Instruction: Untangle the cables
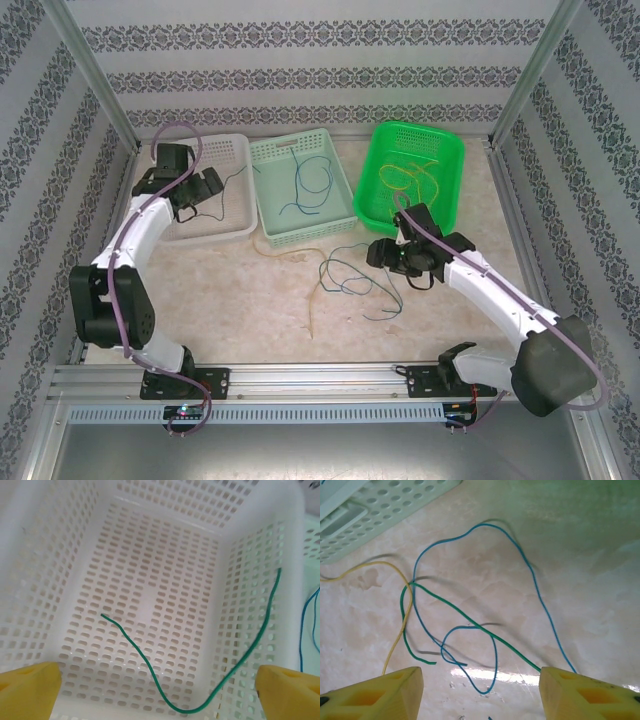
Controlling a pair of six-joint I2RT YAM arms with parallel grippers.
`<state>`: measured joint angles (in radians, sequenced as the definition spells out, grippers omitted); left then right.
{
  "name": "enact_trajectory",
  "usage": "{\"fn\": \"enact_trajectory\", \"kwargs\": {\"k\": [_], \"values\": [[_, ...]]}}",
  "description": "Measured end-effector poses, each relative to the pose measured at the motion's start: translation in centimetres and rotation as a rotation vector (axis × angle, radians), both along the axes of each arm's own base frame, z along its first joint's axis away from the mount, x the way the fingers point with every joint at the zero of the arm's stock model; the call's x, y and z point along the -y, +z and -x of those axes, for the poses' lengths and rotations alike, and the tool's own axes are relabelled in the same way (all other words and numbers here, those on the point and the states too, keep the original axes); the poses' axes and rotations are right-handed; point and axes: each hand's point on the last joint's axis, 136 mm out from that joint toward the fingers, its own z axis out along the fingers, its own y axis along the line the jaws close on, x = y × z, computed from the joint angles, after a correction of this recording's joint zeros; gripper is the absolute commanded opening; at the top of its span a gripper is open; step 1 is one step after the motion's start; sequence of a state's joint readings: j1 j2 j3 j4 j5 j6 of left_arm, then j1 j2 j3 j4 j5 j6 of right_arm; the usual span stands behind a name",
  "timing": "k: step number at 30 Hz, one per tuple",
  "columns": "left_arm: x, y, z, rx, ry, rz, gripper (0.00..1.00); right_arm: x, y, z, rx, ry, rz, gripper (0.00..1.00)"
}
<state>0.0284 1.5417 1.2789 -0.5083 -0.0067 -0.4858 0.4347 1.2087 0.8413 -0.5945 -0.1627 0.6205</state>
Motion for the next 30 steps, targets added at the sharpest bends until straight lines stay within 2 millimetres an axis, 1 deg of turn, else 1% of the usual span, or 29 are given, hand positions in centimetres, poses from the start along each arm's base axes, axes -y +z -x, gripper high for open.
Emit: {"fn": "enact_trajectory", "kwargs": {"k": [2, 5, 7, 10, 12, 13, 15, 18, 21, 23, 27, 30], "values": [[-0.2, 1.1, 0.4, 0.021, 0.009, -0.01, 1.0, -0.7, 0.0, 0.4, 0.003, 0.03, 0.008, 0.57], [-0.6, 2.9, 0.9, 0.066, 0.027, -0.028, 1.0, -2.4, -0.1, 1.2, 0.0, 0.09, 0.02, 0.53], [-0.8, 3.9, 1.5, 0.089, 0.036, -0.038, 1.0, -4.0, -0.1, 1.6, -0.004, 0.135, 0.031, 0.52], [-0.9, 4.6, 2.4, 0.111, 0.044, -0.041, 1.0, -7.2, -0.1, 2.5, -0.01, 0.211, 0.042, 0.52], [-0.9, 4.3, 3.1, 0.108, 0.049, -0.035, 1.0, -9.4, -0.7, 3.6, -0.03, 0.254, 0.054, 0.52], [-0.9, 3.9, 3.4, 0.102, 0.053, -0.031, 1.0, -10.2, -1.1, 4.1, -0.04, 0.267, 0.062, 0.53], [-0.7, 2.8, 4.0, 0.079, 0.055, -0.018, 1.0, -11.9, -2.7, 5.1, -0.074, 0.29, 0.088, 0.53], [-0.6, 1.1, 4.7, 0.044, 0.06, -0.005, 1.0, -13.7, -5.0, 6.2, -0.119, 0.304, 0.121, 0.53], [-0.6, 0.2, 5.1, 0.023, 0.059, -0.003, 1.0, -15.0, -6.9, 6.2, -0.155, 0.295, 0.154, 0.53], [-0.5, 0.3, 5.3, 0.026, 0.058, -0.001, 1.0, -15.5, -7.5, 6.1, -0.164, 0.289, 0.162, 0.53], [-0.5, 1.0, 5.6, 0.057, 0.058, -0.001, 1.0, -16.2, -8.2, 6.1, -0.173, 0.279, 0.171, 0.5], [-0.5, 0.9, 5.7, 0.064, 0.059, 0.0, 1.0, -16.6, -8.6, 5.9, -0.176, 0.277, 0.179, 0.45]]}}
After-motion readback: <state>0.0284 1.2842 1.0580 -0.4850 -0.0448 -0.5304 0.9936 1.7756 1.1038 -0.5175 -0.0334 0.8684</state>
